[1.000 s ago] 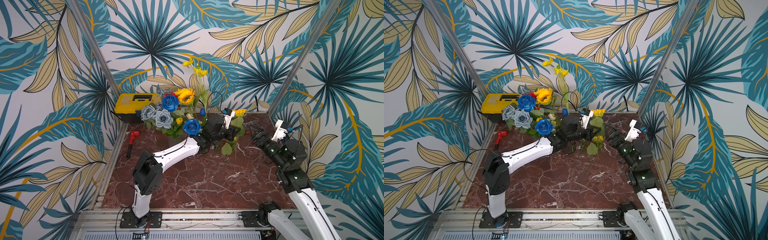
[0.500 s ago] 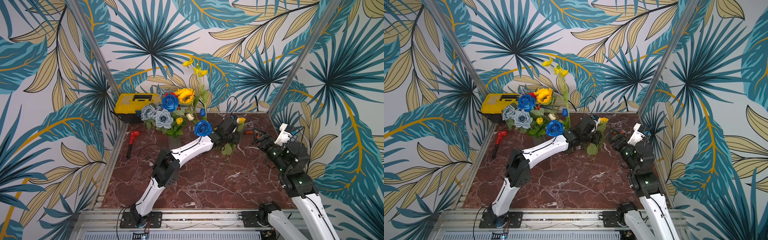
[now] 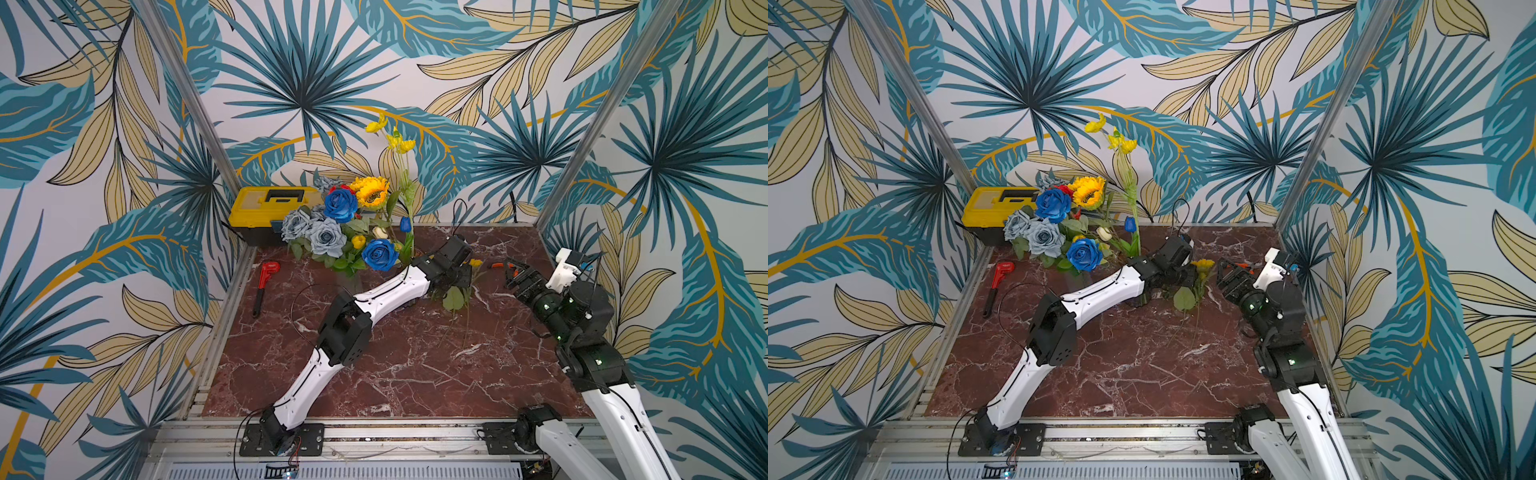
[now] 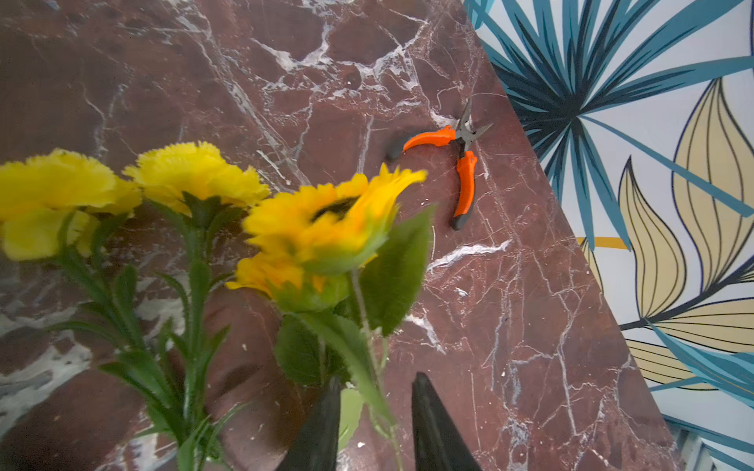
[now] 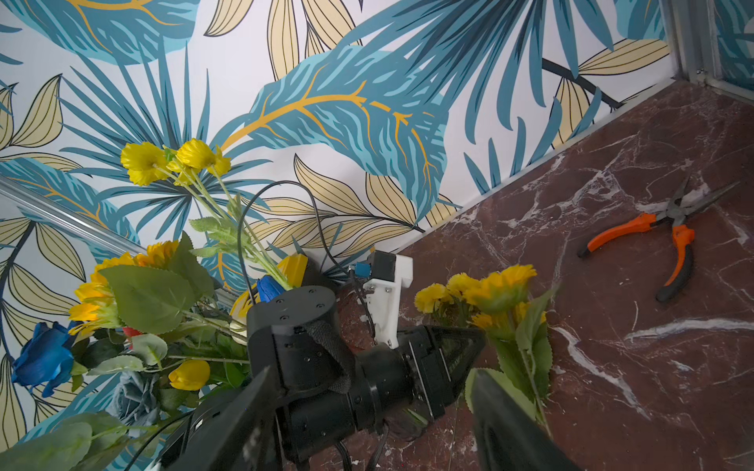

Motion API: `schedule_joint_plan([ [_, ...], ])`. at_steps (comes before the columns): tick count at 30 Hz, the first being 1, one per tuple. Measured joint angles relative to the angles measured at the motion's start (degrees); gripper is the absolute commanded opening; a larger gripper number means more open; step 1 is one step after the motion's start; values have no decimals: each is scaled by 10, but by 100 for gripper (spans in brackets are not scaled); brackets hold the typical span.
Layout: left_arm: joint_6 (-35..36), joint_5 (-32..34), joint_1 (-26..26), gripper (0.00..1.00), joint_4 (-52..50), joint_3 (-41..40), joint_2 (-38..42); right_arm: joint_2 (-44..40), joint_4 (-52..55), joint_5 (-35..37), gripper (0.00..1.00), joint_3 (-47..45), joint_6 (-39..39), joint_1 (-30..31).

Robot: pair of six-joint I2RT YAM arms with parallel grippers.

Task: Pick out yellow flowers from the vase
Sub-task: Place the flower at the center of the board, then pick up the flower from the vase.

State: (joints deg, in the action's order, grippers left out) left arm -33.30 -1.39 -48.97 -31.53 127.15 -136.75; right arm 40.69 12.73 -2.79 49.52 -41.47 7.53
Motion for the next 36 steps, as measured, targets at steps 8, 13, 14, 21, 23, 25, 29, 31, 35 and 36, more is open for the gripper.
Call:
schedule_joint_plan([
  [8,-4,1,4,56,0,0,0,5,-4,-2,75,0,0,0],
  [13,19,-18,2,79,-1,4,1,9,-4,-2,76,0,0,0],
  [14,25,-24,1,81,-2,4,4,9,-5,-2,76,0,0,0],
  [21,65,-60,-16,93,16,-9,58,4,-4,-2,86,-1,7,0],
  [23,80,-75,-24,96,41,-39,99,-2,-4,2,92,-1,15,0],
  [25,101,-85,-35,99,66,-64,139,-8,-4,5,93,-1,19,0],
  [29,154,-85,-65,100,86,-87,202,-17,-22,23,94,2,21,-4],
  [31,175,-86,-75,100,86,-89,221,-22,-28,36,95,2,21,-7],
  [35,201,-80,-80,100,84,-103,257,-16,-41,45,95,4,21,-8],
  [36,207,-75,-80,99,80,-109,269,-12,-44,45,95,5,21,-8],
])
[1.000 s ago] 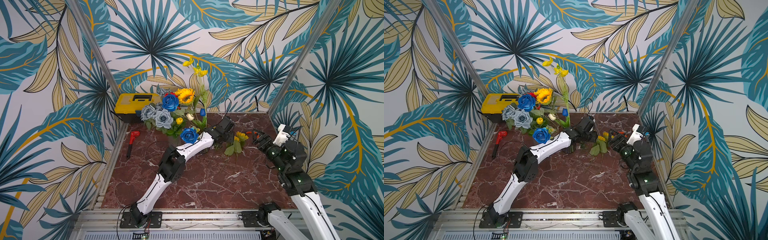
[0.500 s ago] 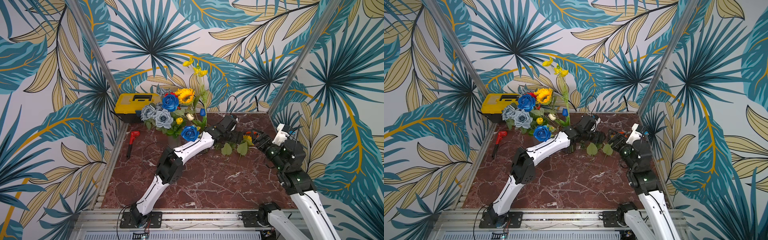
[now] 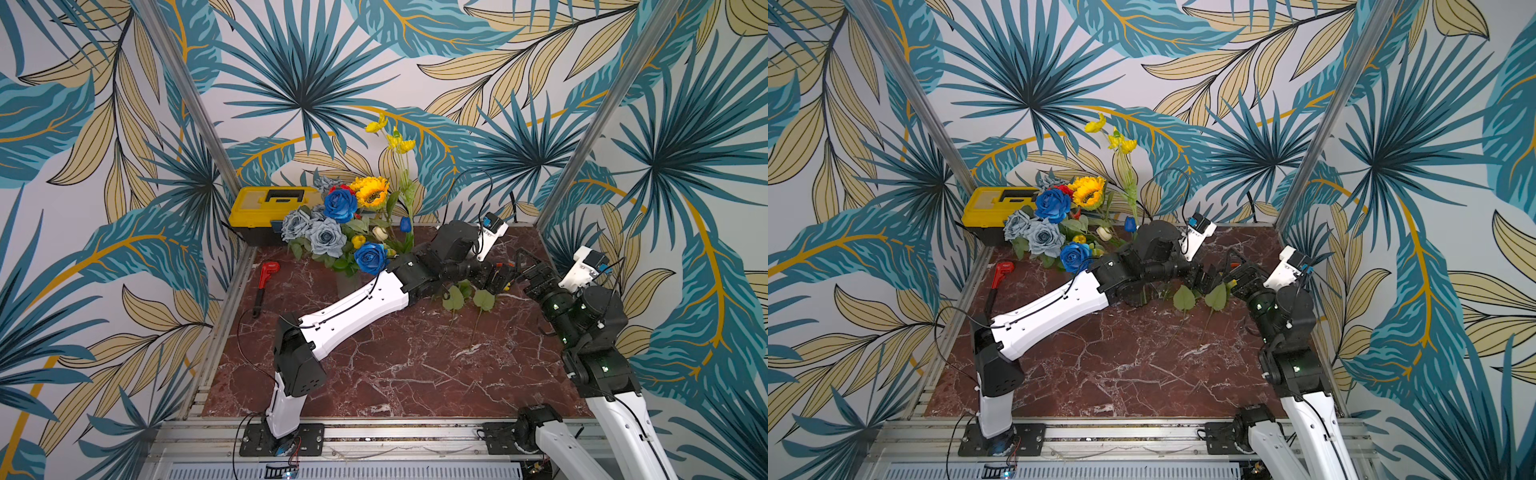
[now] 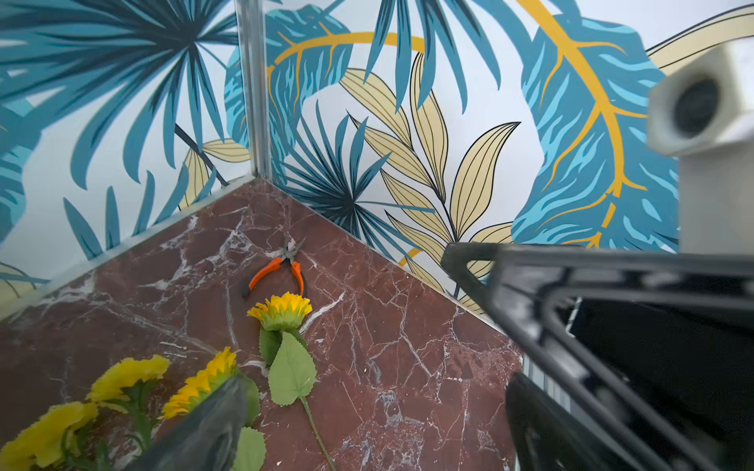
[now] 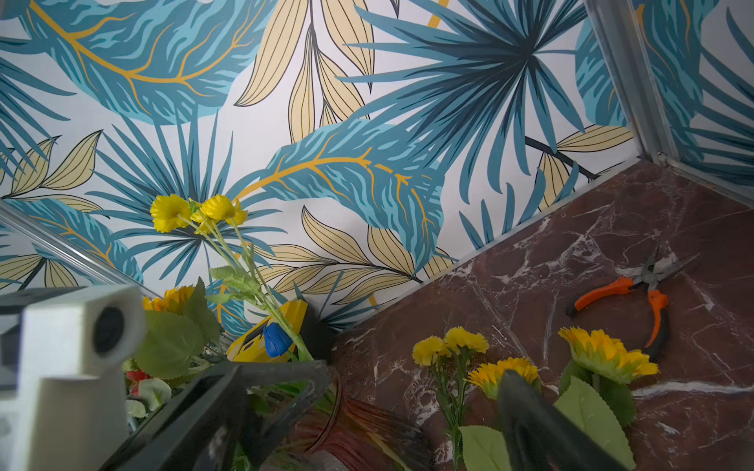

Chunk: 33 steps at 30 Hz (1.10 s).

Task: Pick out yellow flowers from the vase
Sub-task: Pick up the flower from the vase.

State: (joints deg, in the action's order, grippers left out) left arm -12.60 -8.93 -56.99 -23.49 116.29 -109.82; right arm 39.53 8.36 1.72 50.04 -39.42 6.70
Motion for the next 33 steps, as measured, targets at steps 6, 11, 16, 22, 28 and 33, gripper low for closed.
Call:
schedule_joint_plan([
  [6,24,27,-3,99,-13,-49,83,42,-26,-15,95,15,7,0],
  [11,41,47,-24,99,29,-85,191,100,-23,-71,94,19,43,5],
  [16,52,138,-18,100,78,-183,351,169,-41,-160,87,42,76,9],
  [22,5,233,86,100,117,-379,528,247,-78,-235,74,83,125,38],
  [28,-46,302,161,99,107,-530,628,345,-89,-284,69,179,206,101],
  [33,-85,321,213,99,82,-585,666,408,-83,-324,56,254,268,134],
])
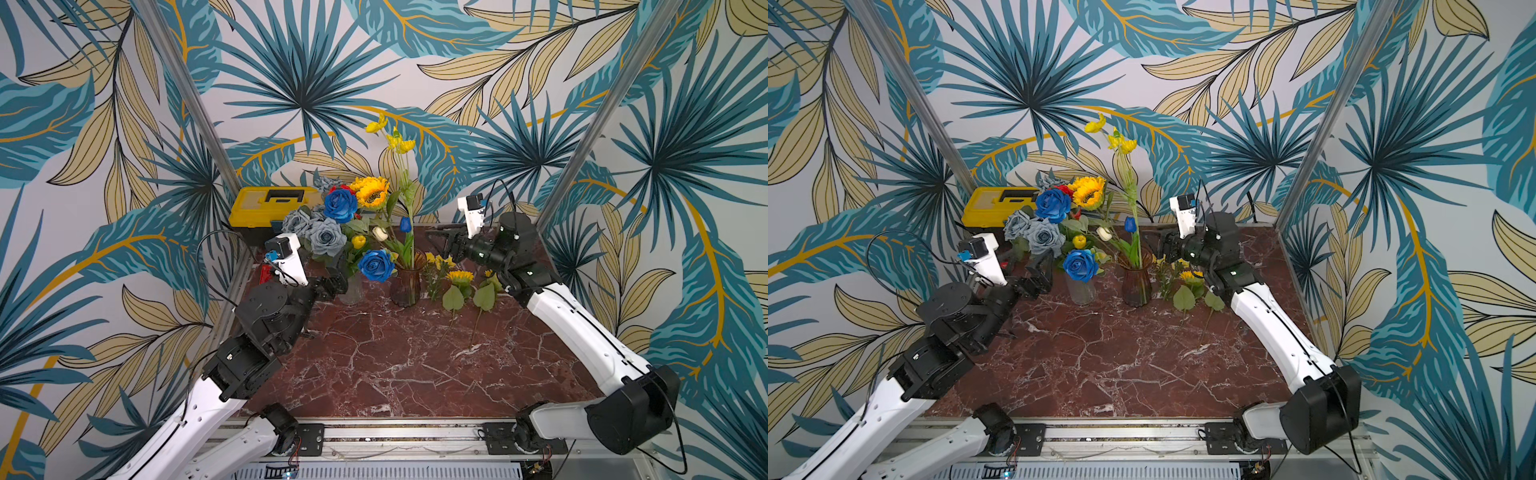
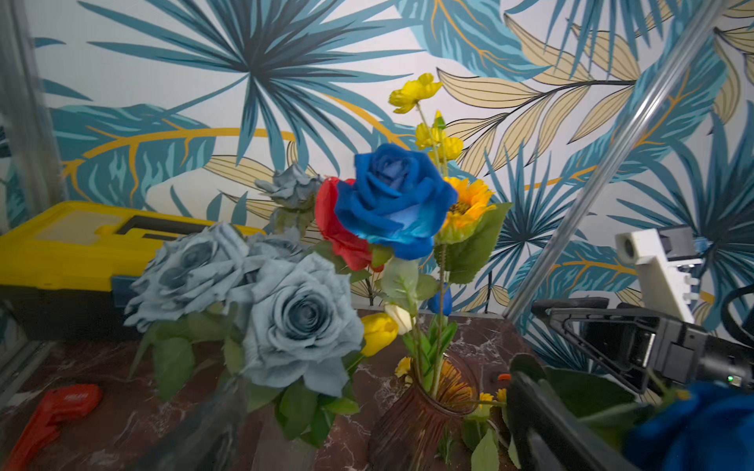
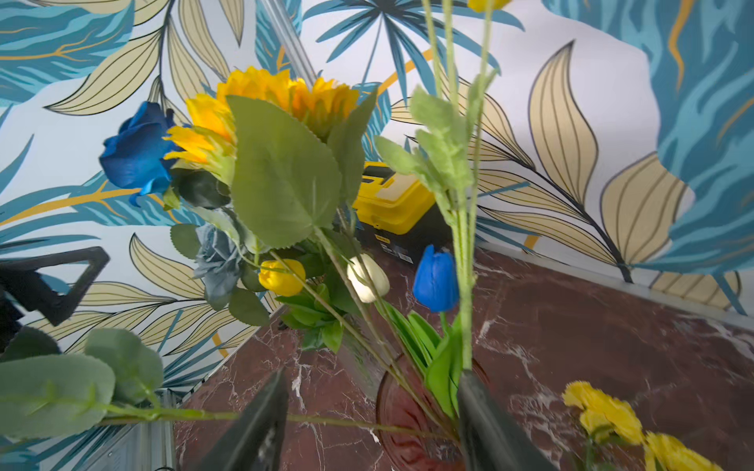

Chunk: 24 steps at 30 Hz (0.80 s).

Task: Pick out yellow flowers from the vase
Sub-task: Pick up the flower from the vase.

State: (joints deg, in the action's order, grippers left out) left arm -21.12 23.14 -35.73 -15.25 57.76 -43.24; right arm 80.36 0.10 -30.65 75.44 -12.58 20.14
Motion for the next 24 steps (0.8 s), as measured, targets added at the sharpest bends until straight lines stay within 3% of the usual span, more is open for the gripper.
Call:
schedule_joint_plan([
  [3,-16,-2,20,99,-16,-14,7,17,25,-30,51,29,34,11],
  [8,-29,-16,42,99,-31,-21,9,17,77,-66,52,40,76,23],
  [12,-35,-36,57,99,-32,-21,-3,27,105,-70,43,47,103,28],
  [24,-52,-82,79,99,-35,-32,-29,157,181,-59,40,180,153,47],
])
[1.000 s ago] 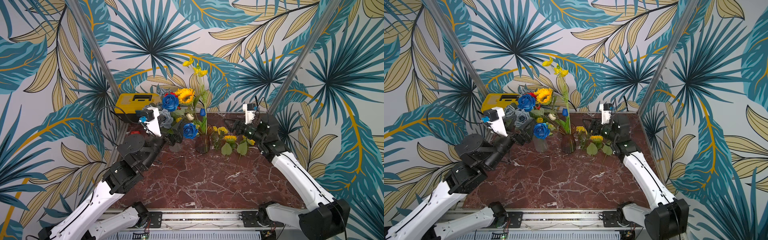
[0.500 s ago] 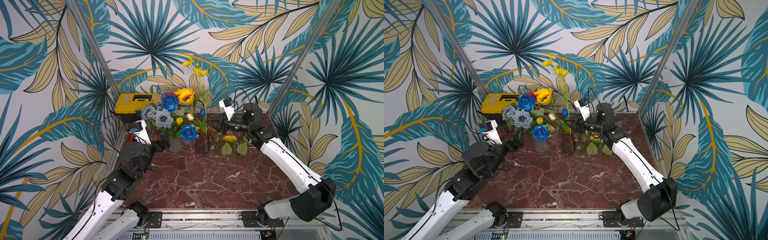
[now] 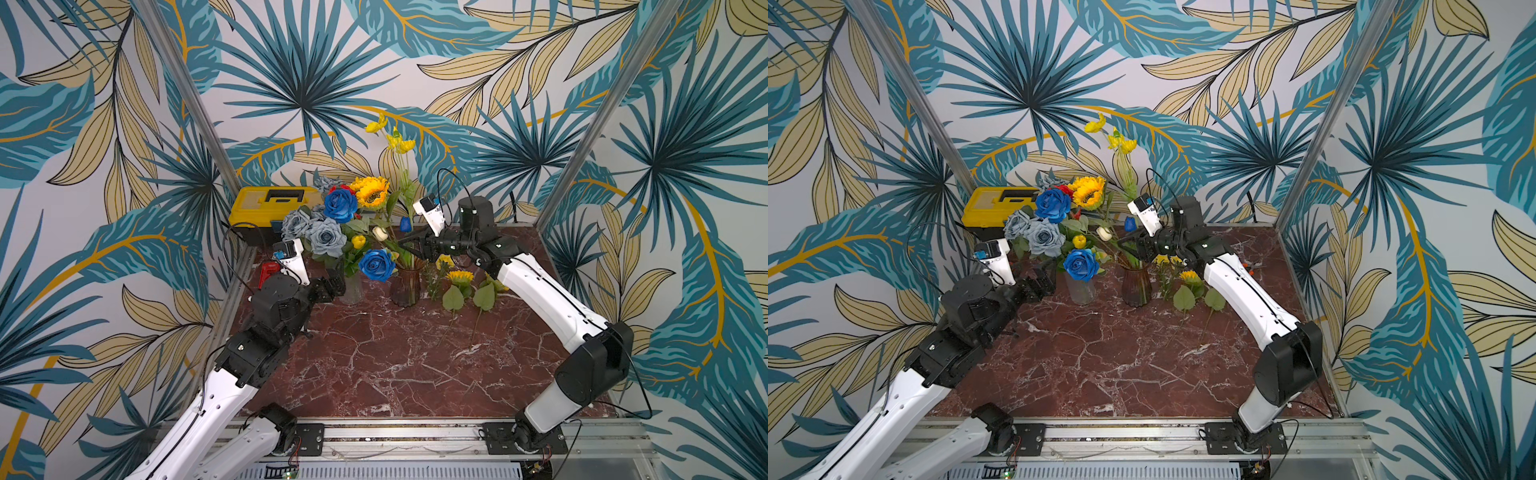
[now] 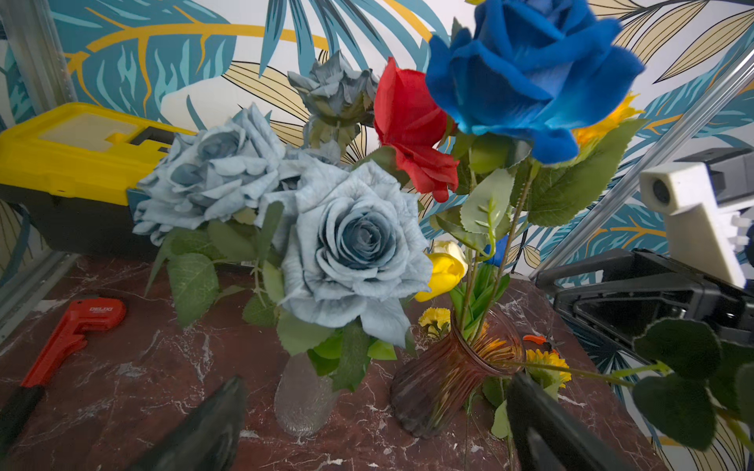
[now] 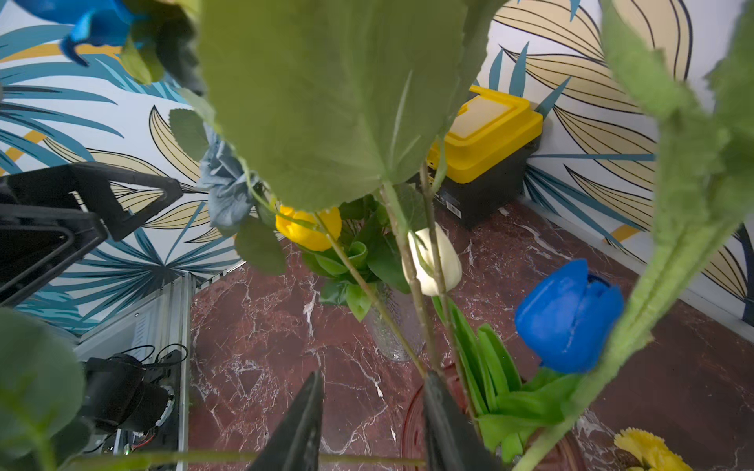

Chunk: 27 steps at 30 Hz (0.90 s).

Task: Pick out yellow flowers from the vase
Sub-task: Pick up the flower from the vase.

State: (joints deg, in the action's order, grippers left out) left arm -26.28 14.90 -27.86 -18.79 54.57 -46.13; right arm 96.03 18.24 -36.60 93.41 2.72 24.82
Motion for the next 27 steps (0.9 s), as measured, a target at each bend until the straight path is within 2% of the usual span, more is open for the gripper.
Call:
schedule_joint_plan([
  [12,-17,-33,31,100,0,-2,-14,61,18,1,39,65,8,13],
  [15,-21,-37,37,99,0,-3,-15,72,19,1,26,74,9,19],
  [27,-30,-54,54,99,-1,-17,-14,81,28,12,7,78,8,22],
])
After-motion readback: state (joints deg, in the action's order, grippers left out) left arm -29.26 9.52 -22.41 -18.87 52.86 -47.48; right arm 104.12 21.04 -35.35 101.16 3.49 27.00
